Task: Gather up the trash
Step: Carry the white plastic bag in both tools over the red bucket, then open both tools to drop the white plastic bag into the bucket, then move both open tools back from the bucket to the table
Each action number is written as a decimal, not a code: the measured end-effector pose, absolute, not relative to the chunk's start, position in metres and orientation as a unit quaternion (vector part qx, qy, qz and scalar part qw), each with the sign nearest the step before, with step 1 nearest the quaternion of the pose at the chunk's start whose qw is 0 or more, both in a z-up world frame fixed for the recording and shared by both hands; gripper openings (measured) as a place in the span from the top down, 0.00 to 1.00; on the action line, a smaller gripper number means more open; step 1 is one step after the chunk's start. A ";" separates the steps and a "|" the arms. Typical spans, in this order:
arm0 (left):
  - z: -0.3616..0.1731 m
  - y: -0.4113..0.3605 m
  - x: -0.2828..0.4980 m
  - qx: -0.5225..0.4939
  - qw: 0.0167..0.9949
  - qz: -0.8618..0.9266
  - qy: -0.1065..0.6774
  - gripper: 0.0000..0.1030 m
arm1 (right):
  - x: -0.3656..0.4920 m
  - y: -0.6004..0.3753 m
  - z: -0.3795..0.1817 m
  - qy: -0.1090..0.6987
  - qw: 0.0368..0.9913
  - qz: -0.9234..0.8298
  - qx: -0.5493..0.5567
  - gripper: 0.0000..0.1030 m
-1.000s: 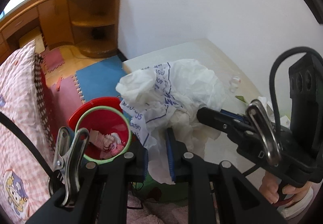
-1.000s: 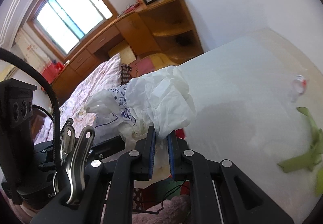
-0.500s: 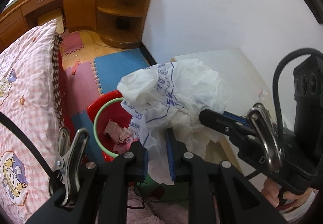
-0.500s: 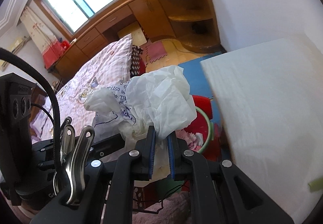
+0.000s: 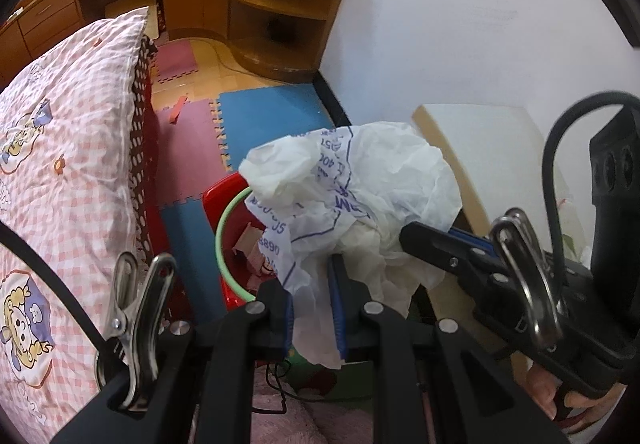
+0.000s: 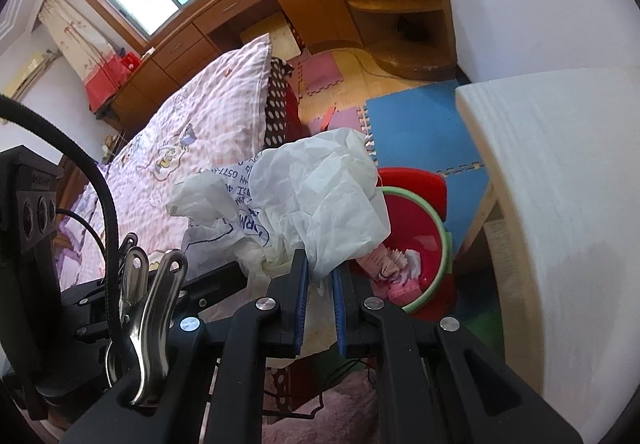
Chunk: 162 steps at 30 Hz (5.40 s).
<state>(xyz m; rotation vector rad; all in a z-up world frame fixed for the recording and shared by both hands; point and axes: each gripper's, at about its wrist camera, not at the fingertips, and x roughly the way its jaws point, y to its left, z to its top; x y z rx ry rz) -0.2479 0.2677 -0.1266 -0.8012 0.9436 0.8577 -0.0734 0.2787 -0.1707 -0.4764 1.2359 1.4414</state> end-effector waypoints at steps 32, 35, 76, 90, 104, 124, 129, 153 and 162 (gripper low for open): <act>-0.303 0.340 -0.239 -0.398 0.693 0.374 0.471 0.85 | -0.086 0.353 -0.328 0.558 0.569 0.525 -0.299 0.87; -0.315 0.344 -0.237 -0.402 0.690 0.371 0.474 0.85 | -0.086 0.357 -0.340 0.562 0.569 0.517 -0.306 0.87; -0.317 0.359 -0.240 -0.404 0.673 0.375 0.493 0.60 | -0.086 0.353 -0.325 0.553 0.590 0.500 -0.309 0.67; -0.274 0.348 -0.247 -0.396 0.684 0.370 0.489 0.60 | -0.093 0.331 -0.282 0.537 0.607 0.510 -0.288 0.67; -0.214 0.331 -0.243 -0.360 0.714 0.348 0.489 0.60 | -0.099 0.294 -0.224 0.518 0.631 0.523 -0.245 0.67; -0.129 0.305 -0.229 -0.304 0.765 0.308 0.476 0.60 | -0.099 0.247 -0.141 0.478 0.681 0.525 -0.179 0.67; -0.109 0.300 -0.216 -0.279 0.787 0.285 0.471 0.60 | -0.095 0.231 -0.126 0.475 0.702 0.508 -0.154 0.67; -0.036 0.236 -0.116 -0.169 0.858 0.125 0.469 0.60 | -0.036 0.122 -0.053 0.466 0.800 0.368 -0.084 0.67; -0.029 0.193 -0.069 -0.153 0.863 0.099 0.472 0.60 | -0.012 0.054 -0.045 0.465 0.822 0.327 -0.040 0.67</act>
